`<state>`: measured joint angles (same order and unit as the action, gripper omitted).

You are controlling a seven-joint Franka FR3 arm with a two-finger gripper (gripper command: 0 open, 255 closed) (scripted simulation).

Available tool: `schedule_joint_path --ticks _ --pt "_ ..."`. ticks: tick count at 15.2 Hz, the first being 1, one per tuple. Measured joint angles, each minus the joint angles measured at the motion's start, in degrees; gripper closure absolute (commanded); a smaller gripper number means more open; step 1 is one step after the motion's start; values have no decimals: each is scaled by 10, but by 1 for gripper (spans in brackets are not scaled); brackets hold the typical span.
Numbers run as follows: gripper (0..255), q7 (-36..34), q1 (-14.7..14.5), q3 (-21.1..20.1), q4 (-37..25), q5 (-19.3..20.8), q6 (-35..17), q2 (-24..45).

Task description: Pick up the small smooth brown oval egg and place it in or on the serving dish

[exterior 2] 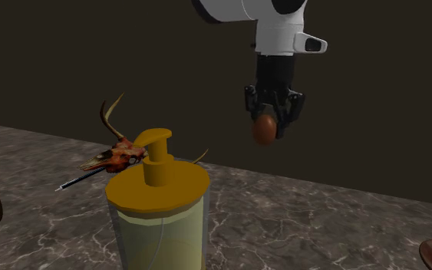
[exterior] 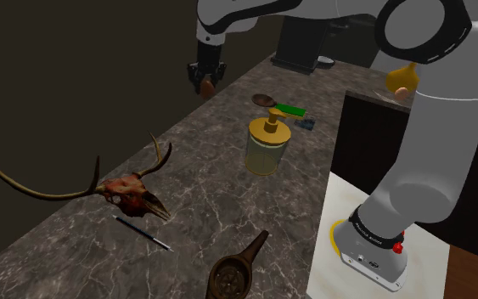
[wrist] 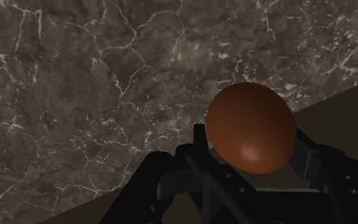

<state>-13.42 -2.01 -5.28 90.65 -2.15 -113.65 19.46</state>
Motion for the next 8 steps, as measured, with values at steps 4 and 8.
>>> schedule_joint_path --ticks 4,8 --pt "255 54 36 15 13 -10 0 -10" --pt "255 102 68 30 26 -18 0 -19"
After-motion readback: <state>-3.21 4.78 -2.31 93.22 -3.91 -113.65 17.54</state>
